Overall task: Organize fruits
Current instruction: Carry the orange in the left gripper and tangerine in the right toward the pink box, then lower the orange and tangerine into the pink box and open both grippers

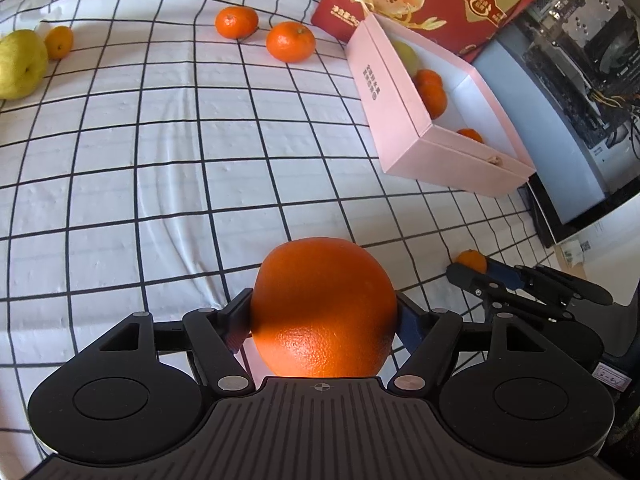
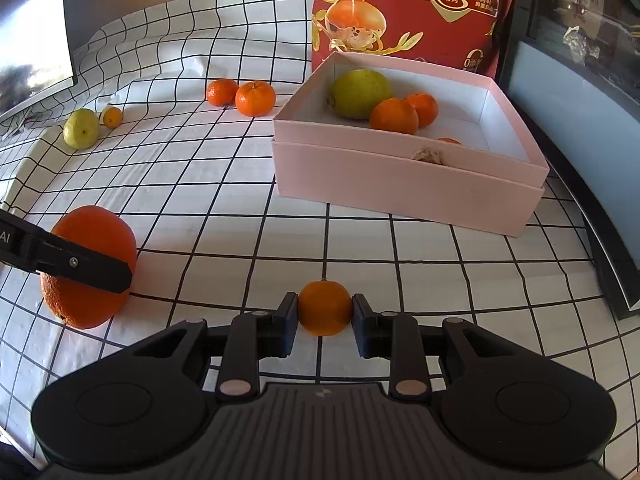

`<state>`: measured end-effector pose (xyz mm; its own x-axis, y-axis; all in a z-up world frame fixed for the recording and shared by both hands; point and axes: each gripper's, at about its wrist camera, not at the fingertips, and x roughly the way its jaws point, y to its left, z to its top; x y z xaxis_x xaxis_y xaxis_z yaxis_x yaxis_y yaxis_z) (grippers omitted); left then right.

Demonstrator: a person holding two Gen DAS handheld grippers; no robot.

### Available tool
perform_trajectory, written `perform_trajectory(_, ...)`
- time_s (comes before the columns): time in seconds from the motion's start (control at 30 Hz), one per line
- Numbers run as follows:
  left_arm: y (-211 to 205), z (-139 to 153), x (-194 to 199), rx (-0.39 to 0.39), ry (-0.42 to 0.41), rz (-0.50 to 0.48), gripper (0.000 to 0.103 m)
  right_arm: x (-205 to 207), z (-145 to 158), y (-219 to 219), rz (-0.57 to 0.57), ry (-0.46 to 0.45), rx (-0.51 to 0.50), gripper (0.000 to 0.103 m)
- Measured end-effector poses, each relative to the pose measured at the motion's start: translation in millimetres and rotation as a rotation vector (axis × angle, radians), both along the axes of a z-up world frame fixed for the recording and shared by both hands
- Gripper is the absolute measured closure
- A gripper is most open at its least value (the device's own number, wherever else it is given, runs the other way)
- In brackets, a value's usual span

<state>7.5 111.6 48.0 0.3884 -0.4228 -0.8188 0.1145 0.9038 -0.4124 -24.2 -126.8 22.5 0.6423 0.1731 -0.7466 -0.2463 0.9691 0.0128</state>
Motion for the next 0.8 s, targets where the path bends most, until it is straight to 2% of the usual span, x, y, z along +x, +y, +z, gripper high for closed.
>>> perform_trajectory(0.17, -9, 4, -3, 0.047, -0.037, 0.002, 0.027, 0, 4, -7, -0.017, -0.021, 0.006, 0.075)
perform_trajectory(0.27, -13, 12, 4, 0.020, -0.056, 0.002, 0.027, 2, 10, -15, -0.033, -0.048, 0.017, 0.075)
perform_trajectory(0.43, -39, 60, 32, -0.013, -0.216, -0.059, 0.027, 16, 36, -37, -0.057, -0.124, 0.046, 0.075)
perform_trajectory(0.5, -58, 85, 50, -0.013, -0.296, -0.093, 0.027, 25, 50, -45, -0.054, -0.167, 0.039, 0.075)
perform_trajectory(0.57, -79, 102, 73, -0.004, -0.340, -0.121, 0.027, 37, 66, -51, -0.048, -0.218, 0.015, 0.075)
perform_trajectory(0.63, -95, 101, 101, -0.024, -0.299, -0.123, 0.027, 51, 81, -57, -0.041, -0.262, -0.002, 0.075)
perform_trajectory(0.7, -112, 86, 131, -0.037, -0.204, -0.117, 0.027, 67, 90, -65, -0.038, -0.282, -0.015, 0.075)
perform_trajectory(0.8, -139, 60, 161, -0.004, -0.135, -0.148, 0.027, 93, 92, -77, -0.044, -0.274, -0.024, 0.075)
